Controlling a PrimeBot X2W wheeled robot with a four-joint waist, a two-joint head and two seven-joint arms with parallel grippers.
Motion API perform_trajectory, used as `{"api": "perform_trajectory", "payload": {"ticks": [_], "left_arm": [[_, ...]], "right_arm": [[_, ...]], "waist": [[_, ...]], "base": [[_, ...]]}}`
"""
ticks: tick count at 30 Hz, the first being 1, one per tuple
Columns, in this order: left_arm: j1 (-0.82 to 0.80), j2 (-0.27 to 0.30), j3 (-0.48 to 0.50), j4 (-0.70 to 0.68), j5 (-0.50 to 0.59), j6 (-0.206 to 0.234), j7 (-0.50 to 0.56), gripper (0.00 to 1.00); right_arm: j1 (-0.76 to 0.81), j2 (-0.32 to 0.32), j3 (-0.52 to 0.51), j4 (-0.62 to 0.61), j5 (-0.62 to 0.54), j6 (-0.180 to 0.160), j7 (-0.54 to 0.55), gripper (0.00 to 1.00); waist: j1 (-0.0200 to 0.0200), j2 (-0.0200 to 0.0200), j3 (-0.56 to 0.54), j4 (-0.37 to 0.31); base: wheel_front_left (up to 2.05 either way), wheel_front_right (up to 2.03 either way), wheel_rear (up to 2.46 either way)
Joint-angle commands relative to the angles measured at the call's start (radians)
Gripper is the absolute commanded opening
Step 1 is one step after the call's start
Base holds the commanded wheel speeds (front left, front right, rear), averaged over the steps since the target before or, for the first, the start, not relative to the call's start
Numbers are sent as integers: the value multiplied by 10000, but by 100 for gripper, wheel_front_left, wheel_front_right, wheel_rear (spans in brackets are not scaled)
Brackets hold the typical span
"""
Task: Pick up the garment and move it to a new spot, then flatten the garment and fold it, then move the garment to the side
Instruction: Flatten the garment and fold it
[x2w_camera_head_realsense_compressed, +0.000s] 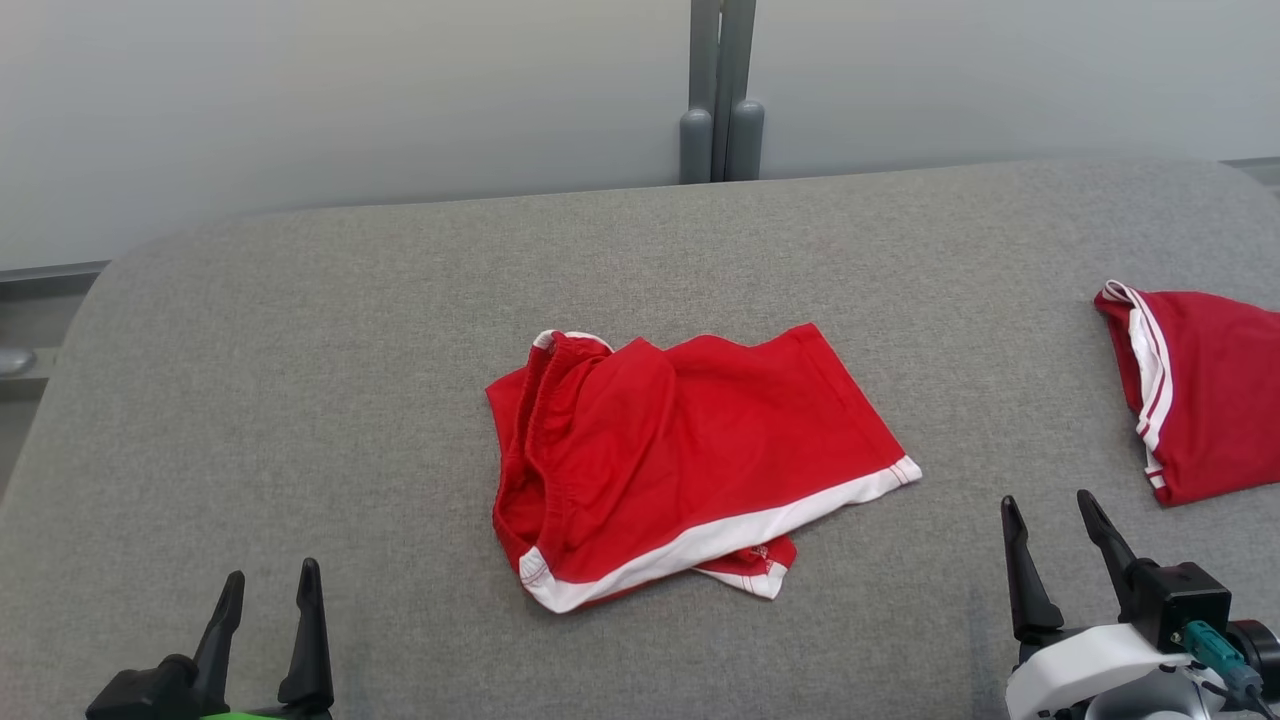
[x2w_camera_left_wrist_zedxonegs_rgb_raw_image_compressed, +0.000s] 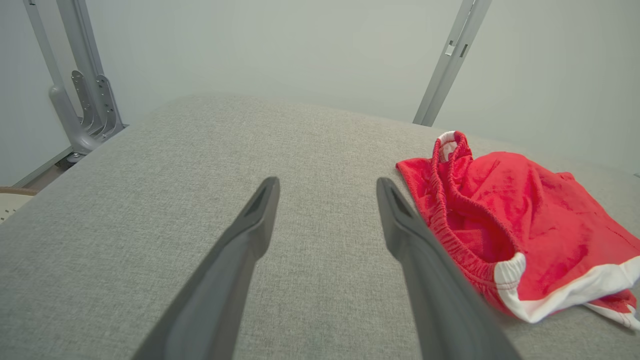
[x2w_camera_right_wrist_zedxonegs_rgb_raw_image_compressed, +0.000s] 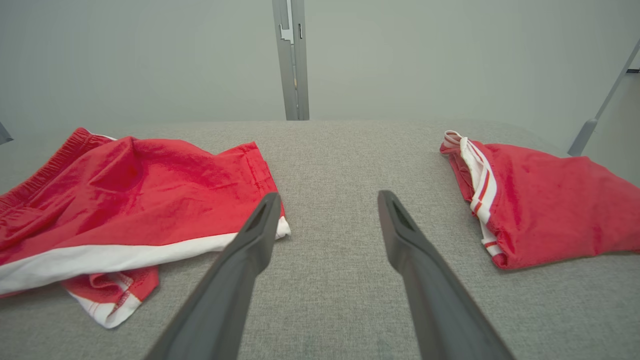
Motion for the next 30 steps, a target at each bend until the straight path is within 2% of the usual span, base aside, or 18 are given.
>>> {"api": "perform_trajectory", "payload": {"ticks": [1, 9, 30], "left_arm": [[-166, 5, -26, -5, -15, -58, -41, 100], [-324, 289, -689, -115, -442, -71, -41, 100], [-589, 588, -1016, -42, -664, -73, -43, 100]], "right_arm": [[-6, -4, 24, 30, 2, -7, -26, 100], [-131, 20, 84, -22, 88, -7, -26, 100], [-365, 23, 49, -153, 197, -7, -26, 100]], "waist": [[0, 0, 6, -16], [0, 0, 171, -99], [0, 0, 380, 1]], "base": [[0, 0, 0], [0, 0, 0], [0, 0, 0]]}}
